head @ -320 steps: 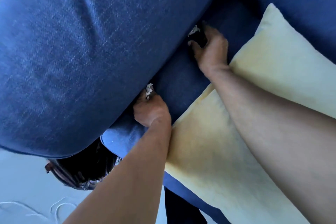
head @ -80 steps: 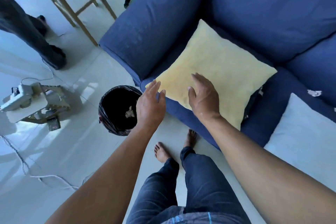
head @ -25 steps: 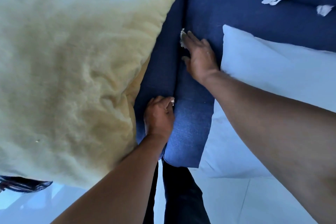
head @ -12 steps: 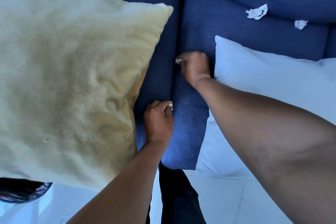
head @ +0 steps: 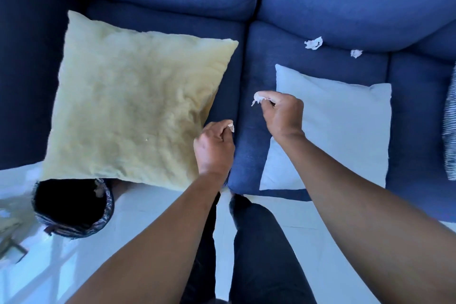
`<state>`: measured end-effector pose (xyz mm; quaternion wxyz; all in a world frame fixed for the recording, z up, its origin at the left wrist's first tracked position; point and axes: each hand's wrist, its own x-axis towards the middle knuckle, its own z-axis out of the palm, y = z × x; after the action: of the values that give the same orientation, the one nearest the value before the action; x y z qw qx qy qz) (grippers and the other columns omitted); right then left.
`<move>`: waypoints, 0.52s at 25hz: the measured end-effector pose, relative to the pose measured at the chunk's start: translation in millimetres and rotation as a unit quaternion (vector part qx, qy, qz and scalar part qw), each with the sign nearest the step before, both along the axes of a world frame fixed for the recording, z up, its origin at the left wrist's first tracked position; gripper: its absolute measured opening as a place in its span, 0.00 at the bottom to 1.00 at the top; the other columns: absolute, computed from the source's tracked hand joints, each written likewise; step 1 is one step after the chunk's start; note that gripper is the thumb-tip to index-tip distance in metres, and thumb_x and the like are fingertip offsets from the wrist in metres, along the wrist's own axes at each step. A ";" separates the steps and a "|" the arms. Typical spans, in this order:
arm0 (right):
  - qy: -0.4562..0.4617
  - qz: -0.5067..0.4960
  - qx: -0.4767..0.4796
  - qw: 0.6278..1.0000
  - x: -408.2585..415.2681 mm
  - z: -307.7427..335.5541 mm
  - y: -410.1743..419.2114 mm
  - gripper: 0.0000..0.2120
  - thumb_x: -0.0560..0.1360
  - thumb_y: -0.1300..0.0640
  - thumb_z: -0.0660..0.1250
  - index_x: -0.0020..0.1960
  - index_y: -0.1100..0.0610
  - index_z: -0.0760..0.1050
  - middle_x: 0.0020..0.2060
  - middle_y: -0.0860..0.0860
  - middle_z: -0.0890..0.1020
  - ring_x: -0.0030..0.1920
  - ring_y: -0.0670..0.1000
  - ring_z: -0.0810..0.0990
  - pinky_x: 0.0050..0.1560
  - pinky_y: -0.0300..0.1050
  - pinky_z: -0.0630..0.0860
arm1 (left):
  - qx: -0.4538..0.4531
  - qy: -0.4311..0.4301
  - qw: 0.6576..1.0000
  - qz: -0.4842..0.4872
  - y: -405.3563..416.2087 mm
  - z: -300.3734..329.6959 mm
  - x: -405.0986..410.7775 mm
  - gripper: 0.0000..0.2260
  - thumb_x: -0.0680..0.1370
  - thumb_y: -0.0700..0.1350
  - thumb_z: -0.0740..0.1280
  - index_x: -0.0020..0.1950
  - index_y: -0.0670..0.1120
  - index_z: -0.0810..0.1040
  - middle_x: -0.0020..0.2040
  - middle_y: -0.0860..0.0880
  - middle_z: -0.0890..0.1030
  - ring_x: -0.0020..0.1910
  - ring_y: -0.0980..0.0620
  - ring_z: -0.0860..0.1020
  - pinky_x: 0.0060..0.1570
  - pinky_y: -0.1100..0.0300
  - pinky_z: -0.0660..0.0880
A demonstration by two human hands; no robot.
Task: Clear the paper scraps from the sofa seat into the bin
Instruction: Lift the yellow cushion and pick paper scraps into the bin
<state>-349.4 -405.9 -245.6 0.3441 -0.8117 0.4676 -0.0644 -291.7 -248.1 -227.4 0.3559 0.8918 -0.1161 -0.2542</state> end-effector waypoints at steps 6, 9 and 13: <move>-0.058 0.011 -0.001 0.998 0.5 63.5 37.5 0.14 0.72 0.66 0.65 0.46 0.52 0.86 0.30 0.40 0.81 0.33 0.46 0.76 0.37 0.33 0.71 | 0.003 -0.041 0.995 0.087 35.1 47.2 10.8 0.09 0.76 0.41 0.67 0.48 0.51 0.86 0.43 0.52 0.84 0.41 0.50 0.80 0.42 0.62 0.73; -0.068 0.074 0.003 0.995 7.2 78.9 64.4 0.14 0.71 0.64 0.64 0.45 0.51 0.85 0.39 0.46 0.86 0.40 0.53 0.80 0.45 0.48 0.78 | -0.004 -0.058 0.991 0.124 61.1 62.6 5.2 0.08 0.76 0.42 0.66 0.44 0.48 0.85 0.40 0.49 0.83 0.38 0.48 0.79 0.41 0.56 0.76; -0.090 0.142 0.008 0.986 17.5 89.8 104.9 0.13 0.73 0.63 0.65 0.50 0.52 0.86 0.43 0.48 0.87 0.45 0.53 0.83 0.49 0.50 0.79 | -0.024 -0.080 0.977 0.198 101.3 79.4 -8.3 0.09 0.77 0.39 0.67 0.48 0.48 0.86 0.40 0.50 0.84 0.38 0.47 0.80 0.39 0.56 0.76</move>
<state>-331.9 -301.0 -155.8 0.3971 -0.8580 0.3148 -0.0842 -300.0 -146.8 -147.9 0.4100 0.9058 0.0287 -0.1032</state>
